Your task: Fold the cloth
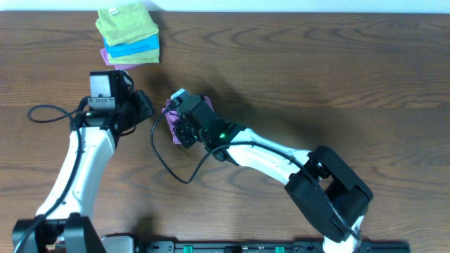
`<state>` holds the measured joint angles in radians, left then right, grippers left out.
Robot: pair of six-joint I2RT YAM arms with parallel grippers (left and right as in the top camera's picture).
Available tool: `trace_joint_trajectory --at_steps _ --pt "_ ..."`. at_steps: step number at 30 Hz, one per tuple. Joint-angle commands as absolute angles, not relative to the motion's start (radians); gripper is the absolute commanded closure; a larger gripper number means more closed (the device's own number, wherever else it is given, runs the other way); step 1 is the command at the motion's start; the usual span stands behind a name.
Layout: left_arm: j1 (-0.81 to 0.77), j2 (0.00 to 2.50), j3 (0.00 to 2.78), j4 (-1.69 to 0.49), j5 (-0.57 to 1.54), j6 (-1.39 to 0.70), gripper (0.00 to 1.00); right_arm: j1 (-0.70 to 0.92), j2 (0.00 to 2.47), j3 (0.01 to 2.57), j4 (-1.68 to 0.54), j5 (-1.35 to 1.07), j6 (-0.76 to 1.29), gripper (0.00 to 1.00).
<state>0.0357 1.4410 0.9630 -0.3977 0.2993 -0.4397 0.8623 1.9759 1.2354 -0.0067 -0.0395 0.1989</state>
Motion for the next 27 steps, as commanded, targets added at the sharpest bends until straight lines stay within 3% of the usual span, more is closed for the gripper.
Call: trace_joint_trajectory --at_steps 1,8,14,16,18,27 --pt "0.057 1.405 0.979 -0.405 0.289 -0.426 0.91 0.880 1.983 1.257 -0.007 -0.044 0.204 0.55" --pt "0.086 1.394 0.980 -0.418 0.289 -0.426 0.91 0.913 1.983 1.257 -0.018 -0.112 0.205 0.45" --pt "0.100 1.394 0.980 -0.419 0.290 -0.426 0.90 0.948 1.982 1.257 -0.022 -0.136 0.209 0.30" --pt "0.100 1.394 0.980 -0.419 0.289 -0.426 0.90 0.952 1.978 1.257 -0.022 -0.135 0.209 0.23" --pt "0.100 1.394 0.980 -0.420 0.289 -0.426 0.90 0.949 1.969 1.257 -0.023 -0.128 0.213 0.03" --pt "0.105 1.385 0.980 -0.423 0.293 -0.426 0.85 0.915 1.893 1.257 -0.023 -0.078 0.216 0.01"
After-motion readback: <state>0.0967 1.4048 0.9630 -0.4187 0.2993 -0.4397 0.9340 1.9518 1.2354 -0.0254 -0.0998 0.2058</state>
